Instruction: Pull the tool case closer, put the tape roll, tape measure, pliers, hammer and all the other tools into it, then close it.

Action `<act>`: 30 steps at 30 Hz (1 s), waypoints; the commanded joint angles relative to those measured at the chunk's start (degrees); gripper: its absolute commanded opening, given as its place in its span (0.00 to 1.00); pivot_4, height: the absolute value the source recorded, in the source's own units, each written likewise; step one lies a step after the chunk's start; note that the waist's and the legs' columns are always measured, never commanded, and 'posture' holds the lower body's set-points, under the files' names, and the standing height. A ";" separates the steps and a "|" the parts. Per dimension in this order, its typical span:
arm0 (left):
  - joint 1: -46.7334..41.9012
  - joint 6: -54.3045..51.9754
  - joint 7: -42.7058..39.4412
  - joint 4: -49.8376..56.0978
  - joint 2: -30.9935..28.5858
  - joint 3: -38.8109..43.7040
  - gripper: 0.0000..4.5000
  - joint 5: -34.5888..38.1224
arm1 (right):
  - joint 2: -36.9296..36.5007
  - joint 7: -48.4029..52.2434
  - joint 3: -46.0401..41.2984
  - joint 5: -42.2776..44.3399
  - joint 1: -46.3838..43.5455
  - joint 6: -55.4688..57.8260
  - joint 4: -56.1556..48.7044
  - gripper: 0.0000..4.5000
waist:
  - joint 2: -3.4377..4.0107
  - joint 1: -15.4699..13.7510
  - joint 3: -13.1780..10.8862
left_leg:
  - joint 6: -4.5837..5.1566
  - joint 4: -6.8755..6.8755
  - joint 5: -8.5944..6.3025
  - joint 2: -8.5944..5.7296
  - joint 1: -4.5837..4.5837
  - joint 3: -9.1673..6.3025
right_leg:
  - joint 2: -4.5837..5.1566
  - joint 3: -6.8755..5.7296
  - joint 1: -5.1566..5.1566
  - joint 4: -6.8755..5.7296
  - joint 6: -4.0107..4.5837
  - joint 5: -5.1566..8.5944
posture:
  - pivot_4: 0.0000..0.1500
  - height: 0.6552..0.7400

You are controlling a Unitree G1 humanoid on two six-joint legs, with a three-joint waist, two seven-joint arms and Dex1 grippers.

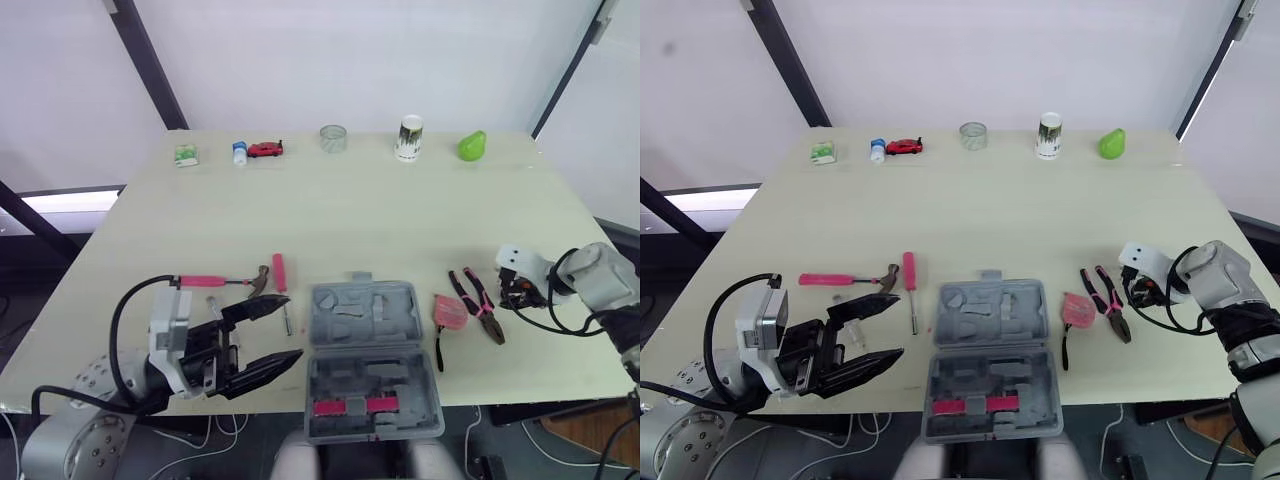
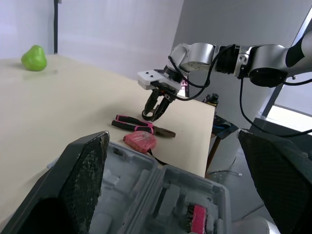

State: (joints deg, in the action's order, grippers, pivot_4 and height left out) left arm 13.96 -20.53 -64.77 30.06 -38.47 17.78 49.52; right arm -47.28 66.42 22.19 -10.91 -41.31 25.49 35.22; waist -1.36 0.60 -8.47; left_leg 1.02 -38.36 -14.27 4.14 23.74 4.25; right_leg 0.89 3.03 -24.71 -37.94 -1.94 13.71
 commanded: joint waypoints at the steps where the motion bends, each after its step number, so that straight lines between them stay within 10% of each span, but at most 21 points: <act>1: 0.23 1.38 0.38 2.50 0.35 0.41 1.00 -0.04 | 0.11 0.27 0.02 -1.26 -1.25 -1.45 2.54 0.14 | 0.00 0.15 0.00 | 0.00 0.00 0.00 0.00 0.00 0.00 | 0.00 0.01 0.00 0.00 0.00 0.00 | 1.00 1.00; 12: -0.56 1.92 0.81 2.00 1.06 -0.73 1.00 -0.71 | -0.51 2.17 -2.30 -0.58 -2.33 -2.31 0.97 0.03 | 0.03 0.18 -0.01 | 0.00 0.00 0.00 0.00 -0.01 0.00 | -0.01 0.01 0.00 -0.01 0.00 0.00 | 1.00 1.00; 20: -0.16 0.51 5.36 2.27 3.55 2.38 1.00 3.76 | -2.38 15.27 -1.55 5.54 -5.22 9.02 -26.66 0.03 | 0.34 0.46 -0.20 | 0.00 0.04 0.00 0.06 -0.03 -0.02 | -0.06 0.01 -0.05 -0.05 -0.20 -0.11 | 1.00 1.00; 30: 13.43 3.00 4.29 -4.32 6.29 15.20 1.00 4.22 | 22.26 16.11 14.63 5.63 -20.89 9.47 -34.57 0.03 | 0.28 0.49 -0.18 | -0.01 0.06 0.00 0.07 0.10 -0.20 | 0.07 -0.37 -0.10 -0.09 0.11 0.06 | 1.00 1.00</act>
State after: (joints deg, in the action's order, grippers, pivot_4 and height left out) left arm 26.69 -19.18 -59.17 26.44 -32.47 31.04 53.98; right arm -26.51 83.16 35.08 -4.47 -60.90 36.70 -0.46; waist -1.08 1.10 -8.65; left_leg 1.00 -38.32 -14.27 4.20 23.84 4.10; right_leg 1.01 2.66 -24.78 -37.99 -1.82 13.78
